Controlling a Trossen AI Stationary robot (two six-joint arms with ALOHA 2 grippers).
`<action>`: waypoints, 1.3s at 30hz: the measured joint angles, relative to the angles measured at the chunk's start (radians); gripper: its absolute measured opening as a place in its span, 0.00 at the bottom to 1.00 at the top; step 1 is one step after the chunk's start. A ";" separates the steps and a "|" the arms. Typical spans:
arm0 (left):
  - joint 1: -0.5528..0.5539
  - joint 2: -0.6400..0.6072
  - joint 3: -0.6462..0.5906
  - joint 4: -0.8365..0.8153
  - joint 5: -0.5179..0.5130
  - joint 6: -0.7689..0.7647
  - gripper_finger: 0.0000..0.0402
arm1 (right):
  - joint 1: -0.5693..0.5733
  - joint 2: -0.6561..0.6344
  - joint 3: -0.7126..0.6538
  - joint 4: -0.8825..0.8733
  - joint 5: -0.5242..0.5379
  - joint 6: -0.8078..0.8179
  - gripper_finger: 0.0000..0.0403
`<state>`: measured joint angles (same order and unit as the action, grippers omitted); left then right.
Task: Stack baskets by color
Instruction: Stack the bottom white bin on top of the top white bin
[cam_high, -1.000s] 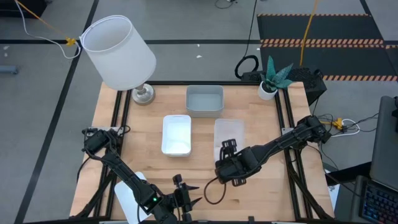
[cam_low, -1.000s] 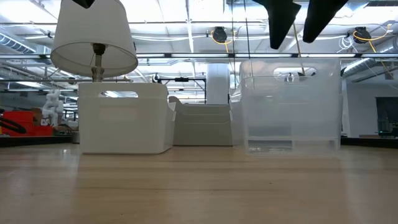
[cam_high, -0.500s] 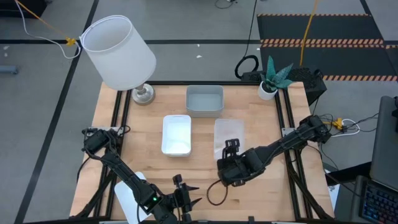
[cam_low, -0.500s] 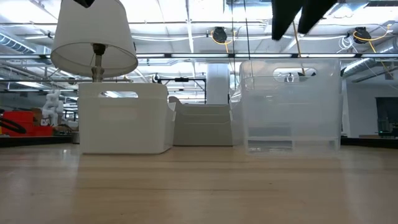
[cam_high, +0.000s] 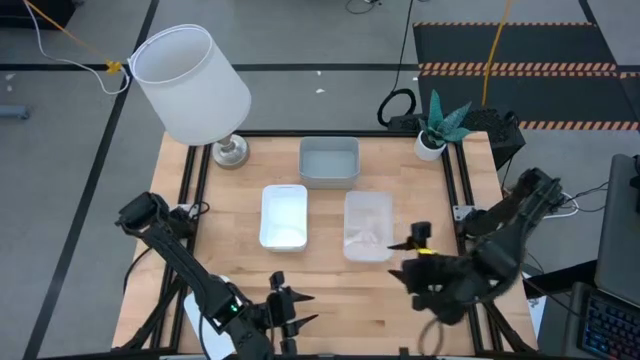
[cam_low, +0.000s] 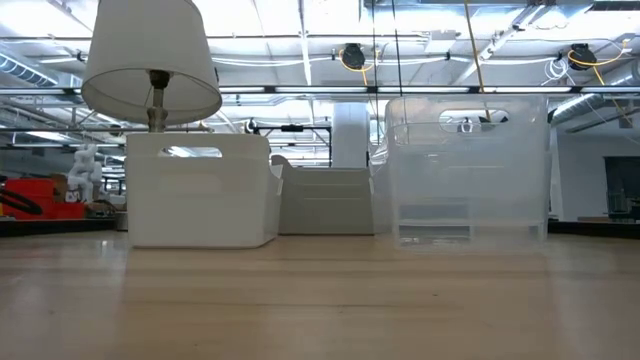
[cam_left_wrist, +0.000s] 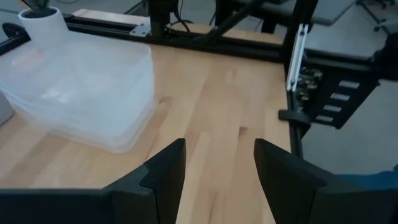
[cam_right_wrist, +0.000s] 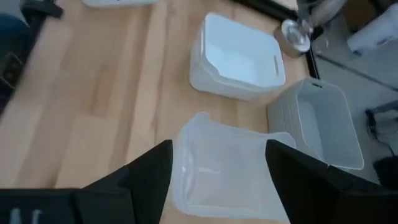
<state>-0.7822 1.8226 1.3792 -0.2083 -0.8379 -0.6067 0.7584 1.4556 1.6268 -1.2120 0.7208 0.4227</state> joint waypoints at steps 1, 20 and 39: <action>0.000 -0.008 0.000 0.000 0.000 0.000 0.48 | 0.013 -0.024 -0.025 0.013 0.021 0.001 0.62; -0.001 -0.031 0.027 -0.126 0.092 -0.031 0.48 | 0.047 -0.428 -0.475 0.403 0.062 -0.196 0.56; -0.128 -0.001 0.240 -0.759 0.455 -0.670 0.47 | 0.047 -0.506 -0.549 0.399 0.060 -0.200 0.08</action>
<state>-0.9102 1.8216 1.6188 -0.9674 -0.3828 -1.2772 0.8055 0.9493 1.0779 -0.8127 0.7806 0.2230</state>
